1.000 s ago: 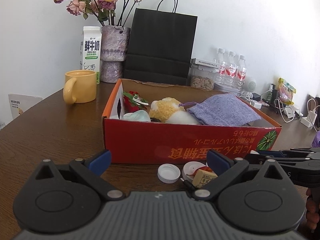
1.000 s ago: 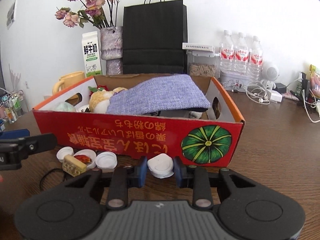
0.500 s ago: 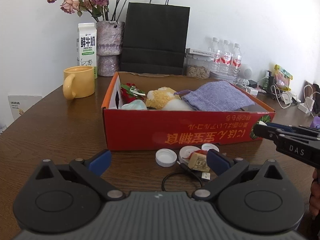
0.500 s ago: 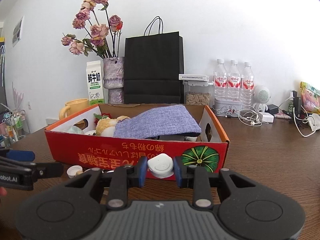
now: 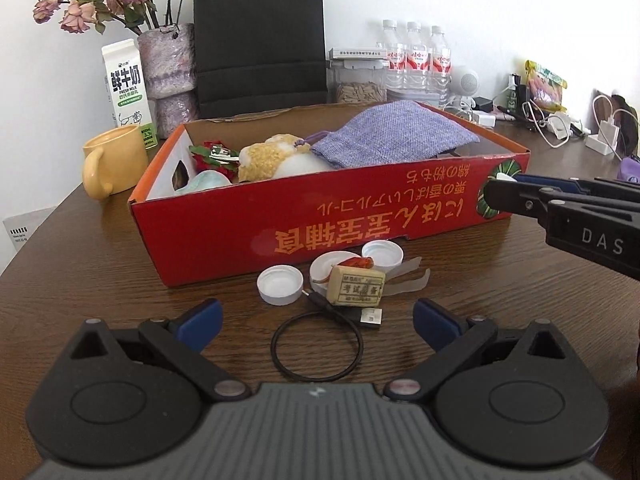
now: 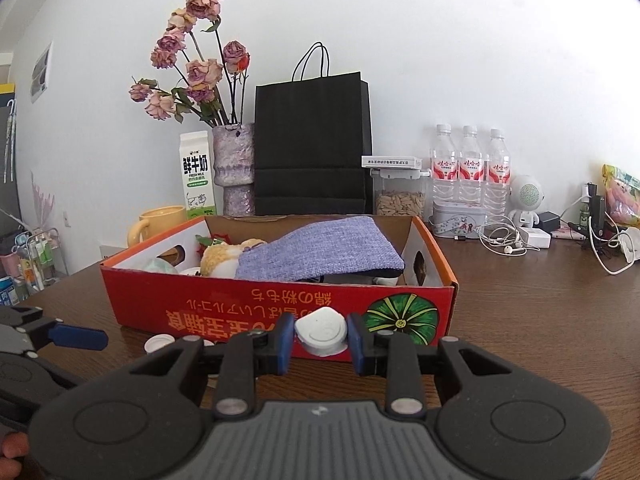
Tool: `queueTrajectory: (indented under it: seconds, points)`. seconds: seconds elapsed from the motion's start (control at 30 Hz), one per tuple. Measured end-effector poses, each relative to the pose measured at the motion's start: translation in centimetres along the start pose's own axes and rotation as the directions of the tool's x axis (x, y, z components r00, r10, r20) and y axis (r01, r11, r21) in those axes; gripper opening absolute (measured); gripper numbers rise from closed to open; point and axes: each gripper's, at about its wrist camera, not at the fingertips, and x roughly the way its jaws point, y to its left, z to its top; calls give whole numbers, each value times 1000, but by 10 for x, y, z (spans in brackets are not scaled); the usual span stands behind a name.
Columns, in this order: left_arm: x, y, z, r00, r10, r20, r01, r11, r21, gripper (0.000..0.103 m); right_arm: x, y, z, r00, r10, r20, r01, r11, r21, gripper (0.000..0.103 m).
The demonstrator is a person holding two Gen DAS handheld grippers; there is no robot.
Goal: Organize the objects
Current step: 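Grasp the small black USB cable with the left tool while the right tool holds the cap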
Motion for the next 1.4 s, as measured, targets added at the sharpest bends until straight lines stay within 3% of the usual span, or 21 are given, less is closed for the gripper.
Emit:
queueTrajectory:
  seconds: [0.17,0.3,0.43,0.53,0.7,0.77,1.03,1.17,1.4]
  points:
    - [9,1,3,999,4,-32,-3,1000,27,103,-2,0,-1,1000,10,6,-10,1000,1,27]
    - [12,5,3,999,-7,-41,6,1000,-12,103,-3,0,-1,1000,15,7,-15,1000,1,27]
    - [13,3,1,998,-30,-48,29,999,-20,87,-4,2,-1,1000,22,7,-22,1000,-4,27]
    - [7,0,1,999,-40,-27,39,999,-11,60,-4,2,-1,1000,24,8,-24,1000,-4,27]
    - [-1,-4,-5,998,-55,-7,55,998,8,54,-4,2,-1,1000,24,7,-24,1000,-5,27]
    - [-7,-3,-7,999,-52,11,52,999,5,33,-4,2,-1,1000,25,7,-25,1000,-5,27]
    - [-20,1,-14,998,-57,31,57,998,-2,27,-5,2,-1,1000,26,4,-26,1000,-6,27]
    - [-23,1,-15,998,-56,34,56,998,-10,36,-5,2,-1,1000,26,4,-26,1000,-6,28]
    - [-8,-4,-9,1000,0,-7,-1,998,-68,37,-5,3,-2,1000,24,4,-24,1000,-6,28]
